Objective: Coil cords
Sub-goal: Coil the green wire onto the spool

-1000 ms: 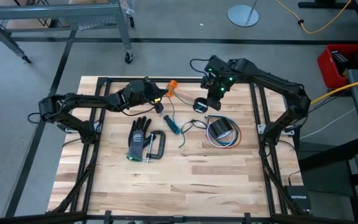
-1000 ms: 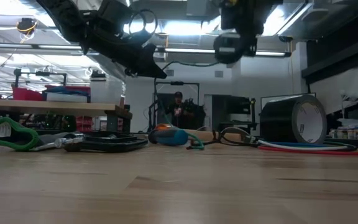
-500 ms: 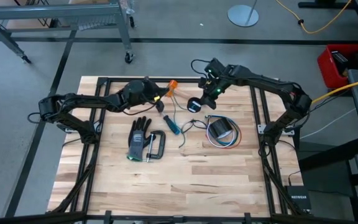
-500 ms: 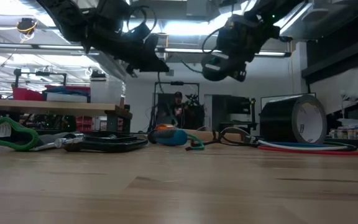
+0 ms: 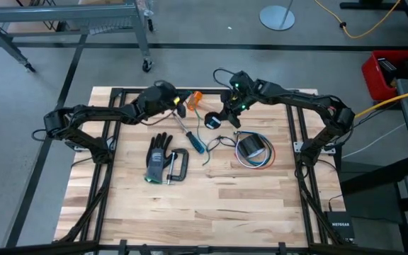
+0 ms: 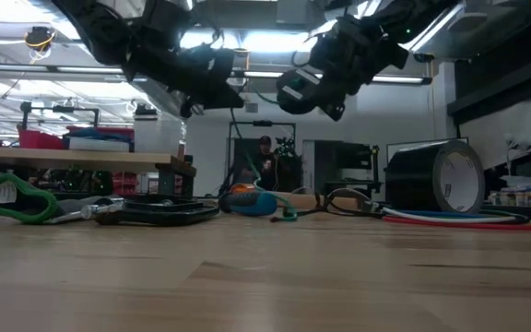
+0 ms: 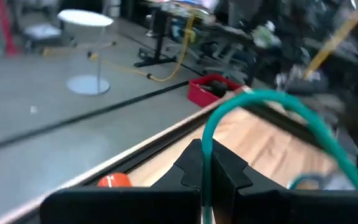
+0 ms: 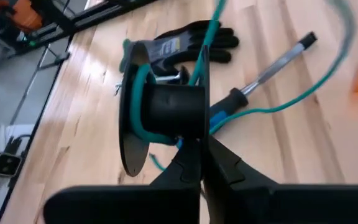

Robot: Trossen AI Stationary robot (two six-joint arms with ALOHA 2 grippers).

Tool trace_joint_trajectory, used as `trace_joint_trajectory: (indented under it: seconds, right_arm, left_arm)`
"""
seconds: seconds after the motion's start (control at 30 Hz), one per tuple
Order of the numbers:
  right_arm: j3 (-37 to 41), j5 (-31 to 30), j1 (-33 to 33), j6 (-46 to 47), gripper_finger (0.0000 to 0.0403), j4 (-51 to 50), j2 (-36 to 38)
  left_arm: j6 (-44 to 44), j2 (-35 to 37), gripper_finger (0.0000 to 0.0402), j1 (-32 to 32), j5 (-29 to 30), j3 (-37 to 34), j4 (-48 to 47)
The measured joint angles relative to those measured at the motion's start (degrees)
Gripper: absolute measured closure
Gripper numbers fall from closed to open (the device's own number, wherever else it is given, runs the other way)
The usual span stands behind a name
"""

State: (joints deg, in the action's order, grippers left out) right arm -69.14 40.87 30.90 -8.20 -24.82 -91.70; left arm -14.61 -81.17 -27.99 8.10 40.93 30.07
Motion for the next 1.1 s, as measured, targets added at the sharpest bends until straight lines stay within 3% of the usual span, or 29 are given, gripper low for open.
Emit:
trace_joint_trajectory:
  seconds: [0.13,0.47,0.6,0.8,0.97,1.1]
  right_arm:
    - [0.0,-5.26,-2.21,-1.09,0.0402,0.37,0.0]
    - [0.02,-32.78,-5.93,0.8,0.0402,7.08,-0.11]
    - [0.02,-41.42,-6.65,2.04,0.0402,8.23,-0.15]
    - [0.02,-42.59,-7.3,2.13,0.0402,7.05,-0.17]
    - [0.02,-38.97,-8.66,2.0,0.0402,6.59,-0.2]
    - [0.02,-38.84,-10.48,1.95,0.0402,9.56,-0.19]
  left_arm:
    - [-7.99,0.0,0.0401,-1.89,0.0,0.0,-0.95]
    - [-17.99,0.02,0.0401,-2.23,-0.06,0.0,-1.1]
    - [-22.01,0.02,0.0401,-2.23,-3.3,0.0,-4.48]
    - [-28.46,0.02,0.0401,-2.52,-4.26,0.0,-7.29]
    - [-35.22,0.02,0.0401,-3.83,3.89,0.0,-2.59]
    - [-38.3,0.02,0.0401,-3.77,6.23,0.0,1.8]
